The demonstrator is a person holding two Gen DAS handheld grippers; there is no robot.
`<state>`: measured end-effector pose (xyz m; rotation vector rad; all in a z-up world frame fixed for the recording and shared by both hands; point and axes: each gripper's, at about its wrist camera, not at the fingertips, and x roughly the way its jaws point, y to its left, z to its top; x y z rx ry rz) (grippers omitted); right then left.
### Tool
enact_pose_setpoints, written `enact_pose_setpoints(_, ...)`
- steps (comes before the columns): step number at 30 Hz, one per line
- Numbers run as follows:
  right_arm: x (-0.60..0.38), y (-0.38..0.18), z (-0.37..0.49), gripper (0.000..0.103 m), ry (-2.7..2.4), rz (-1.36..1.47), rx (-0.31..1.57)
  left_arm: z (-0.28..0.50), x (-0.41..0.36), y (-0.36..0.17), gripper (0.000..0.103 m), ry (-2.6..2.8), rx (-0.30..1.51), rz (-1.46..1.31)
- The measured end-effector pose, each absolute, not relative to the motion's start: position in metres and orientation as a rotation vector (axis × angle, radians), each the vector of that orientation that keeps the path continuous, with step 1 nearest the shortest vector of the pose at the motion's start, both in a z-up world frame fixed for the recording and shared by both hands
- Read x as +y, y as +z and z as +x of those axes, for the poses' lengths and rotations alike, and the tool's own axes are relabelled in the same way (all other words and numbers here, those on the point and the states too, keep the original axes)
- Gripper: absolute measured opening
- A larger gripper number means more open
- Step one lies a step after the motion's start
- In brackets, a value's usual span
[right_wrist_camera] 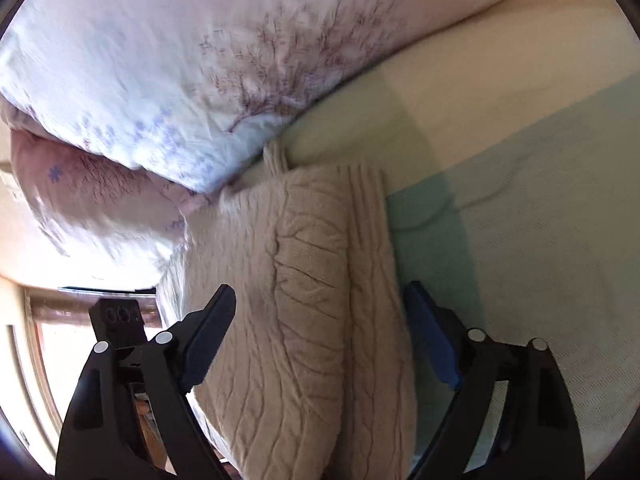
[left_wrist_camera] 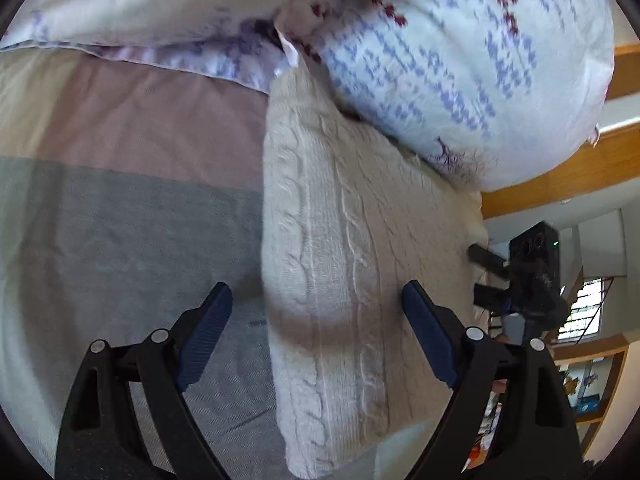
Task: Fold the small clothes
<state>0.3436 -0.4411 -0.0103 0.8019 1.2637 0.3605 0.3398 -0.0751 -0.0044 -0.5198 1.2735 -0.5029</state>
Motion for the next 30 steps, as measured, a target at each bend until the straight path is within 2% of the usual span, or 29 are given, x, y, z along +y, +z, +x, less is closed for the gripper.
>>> enact_pose_setpoints(1,-0.438,-0.012,0.344,0.09,0.38,0.802,1.271,0.34,-0.083,-0.005,0.086,-0.511,1.255,-0.505)
enact_pose_setpoints(3,-0.434,-0.014,0.343,0.065,0.42,0.809,1.266,0.344,-0.09,-0.009,0.085,-0.517,1.243,-0.511)
enact_pose_setpoints(4,-0.43,-0.018,0.343,0.053,0.419,0.797,1.282,0.347,-0.087,-0.013,0.071,-0.527,1.235,-0.532)
enact_pose_setpoints(5,-0.428,-0.022,0.342,0.048,0.431,0.811,1.272,0.346,-0.091,-0.015,0.066,-0.521,1.237,-0.545)
enact_pose_setpoints(7,-0.431,-0.024,0.338,0.043,0.451,0.905,1.237,0.351,-0.099,-0.015,0.043,-0.525,1.21,-0.57)
enact_pose_setpoints(9,-0.428,-0.015,0.333,0.041,0.492,0.975,1.193,0.35,-0.091,-0.01,0.034,-0.579,1.203,-0.618)
enact_pose_setpoints(10,-0.422,-0.008,0.331,0.04,0.514,0.977,1.176,0.348,-0.085,-0.003,0.034,-0.622,1.196,-0.629)
enact_pose_setpoints(14,-0.375,0.013,0.328,0.038,0.619,0.945,1.166,0.332,-0.05,0.036,0.035,-0.623,1.115,-0.454)
enact_pose_setpoints(15,-0.355,0.015,0.33,0.038,0.628,0.901,1.176,0.334,-0.043,0.039,0.038,-0.586,1.107,-0.414)
enact_pose_setpoints(16,-0.338,0.013,0.334,0.041,0.608,0.851,1.189,0.338,-0.035,0.041,0.046,-0.515,1.105,-0.345)
enact_pose_setpoints(17,-0.323,0.012,0.338,0.046,0.561,0.778,1.211,0.341,-0.029,0.041,0.049,-0.434,1.103,-0.278)
enact_pose_setpoints(19,-0.295,0.011,0.343,0.049,0.375,0.568,1.268,0.342,-0.021,0.043,0.051,-0.286,1.105,-0.185)
enact_pose_setpoints(20,-0.292,0.017,0.338,0.049,0.331,0.555,1.253,0.335,-0.016,0.05,0.051,-0.276,1.082,-0.186)
enact_pose_setpoints(22,-0.3,0.041,0.309,0.052,0.36,0.661,1.131,0.309,-0.005,0.068,0.07,-0.289,0.983,-0.207)
enact_pose_setpoints(23,-0.303,0.047,0.297,0.052,0.374,0.687,1.098,0.292,0.004,0.074,0.075,-0.284,0.94,-0.204)
enact_pose_setpoints(27,-0.305,0.039,0.269,0.052,0.392,0.728,1.139,0.248,0.013,0.07,0.081,-0.29,0.901,-0.229)
enact_pose_setpoints(28,-0.302,0.032,0.269,0.039,0.389,0.741,1.159,0.24,0.015,0.065,0.081,-0.289,0.918,-0.231)
enact_pose_setpoints(29,-0.299,0.024,0.273,0.009,0.386,0.739,1.184,0.23,0.025,0.063,0.081,-0.287,0.934,-0.226)
enact_pose_setpoints(30,-0.296,0.021,0.276,0.009,0.358,0.702,1.193,0.225,0.022,0.057,0.081,-0.28,0.953,-0.219)
